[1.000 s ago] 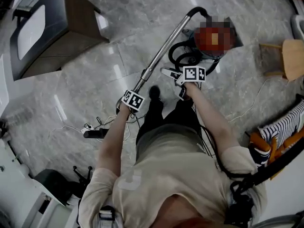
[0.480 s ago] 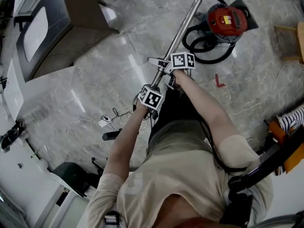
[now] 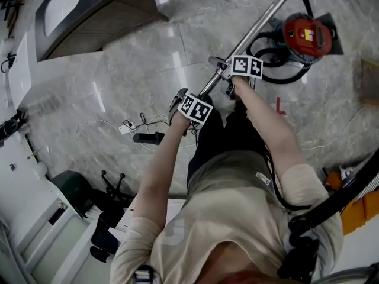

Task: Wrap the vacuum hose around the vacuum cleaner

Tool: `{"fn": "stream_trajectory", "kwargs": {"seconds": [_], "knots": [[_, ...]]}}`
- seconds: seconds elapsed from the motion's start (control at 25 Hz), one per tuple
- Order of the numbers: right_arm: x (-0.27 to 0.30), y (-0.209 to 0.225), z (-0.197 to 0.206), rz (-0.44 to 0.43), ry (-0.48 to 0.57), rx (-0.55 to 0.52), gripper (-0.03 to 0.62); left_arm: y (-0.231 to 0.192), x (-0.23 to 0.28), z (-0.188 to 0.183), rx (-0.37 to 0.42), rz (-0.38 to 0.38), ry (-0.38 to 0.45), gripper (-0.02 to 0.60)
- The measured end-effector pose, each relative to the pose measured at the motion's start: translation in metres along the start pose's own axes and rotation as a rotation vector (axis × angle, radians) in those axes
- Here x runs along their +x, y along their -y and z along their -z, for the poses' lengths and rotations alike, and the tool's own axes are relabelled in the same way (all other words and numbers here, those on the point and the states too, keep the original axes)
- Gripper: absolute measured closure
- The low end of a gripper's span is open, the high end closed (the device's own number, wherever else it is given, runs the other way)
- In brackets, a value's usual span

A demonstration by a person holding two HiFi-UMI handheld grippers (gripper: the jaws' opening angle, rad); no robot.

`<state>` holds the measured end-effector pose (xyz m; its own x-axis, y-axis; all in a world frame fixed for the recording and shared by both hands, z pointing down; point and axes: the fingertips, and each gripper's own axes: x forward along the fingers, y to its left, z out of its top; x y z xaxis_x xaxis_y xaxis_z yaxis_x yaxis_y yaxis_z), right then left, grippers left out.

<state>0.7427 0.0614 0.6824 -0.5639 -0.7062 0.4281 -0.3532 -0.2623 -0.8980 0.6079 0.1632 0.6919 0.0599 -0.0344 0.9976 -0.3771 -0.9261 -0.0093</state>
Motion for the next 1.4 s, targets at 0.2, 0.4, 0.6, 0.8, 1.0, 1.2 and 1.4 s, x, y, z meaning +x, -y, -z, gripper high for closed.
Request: {"fn": "stream_trajectory", "kwargs": {"seconds": [0.2,0.4,0.6,0.8,1.0,1.2,1.4], "knots": [[-0.001,0.019,-0.020,0.082,0.035,-0.040,0.442,-0.032,-0.038,0.038,-0.025,-0.086,0.133,0.192],[-0.002,0.049,-0.040,0.219,0.046,-0.111,0.442,-0.057,-0.064,0.100,-0.137,-0.023,0.279,0.192],[-0.018,0.094,-0.056,0.365,-0.005,-0.152,0.437,-0.060,-0.039,0.186,-0.168,0.157,0.244,0.192],[-0.050,0.160,-0.051,0.531,-0.178,-0.204,0.427,-0.038,0.003,0.224,-0.205,0.307,0.172,0.193],[-0.099,0.248,0.013,0.753,-0.452,-0.304,0.421,0.025,0.040,0.211,-0.153,0.453,0.120,0.193],[-0.141,0.328,0.131,0.867,-0.715,-0.404,0.422,0.060,0.060,0.196,-0.022,0.516,0.069,0.193],[-0.195,0.384,0.201,0.967,-0.863,-0.491,0.422,0.074,0.081,0.165,0.054,0.508,0.038,0.193]]}}
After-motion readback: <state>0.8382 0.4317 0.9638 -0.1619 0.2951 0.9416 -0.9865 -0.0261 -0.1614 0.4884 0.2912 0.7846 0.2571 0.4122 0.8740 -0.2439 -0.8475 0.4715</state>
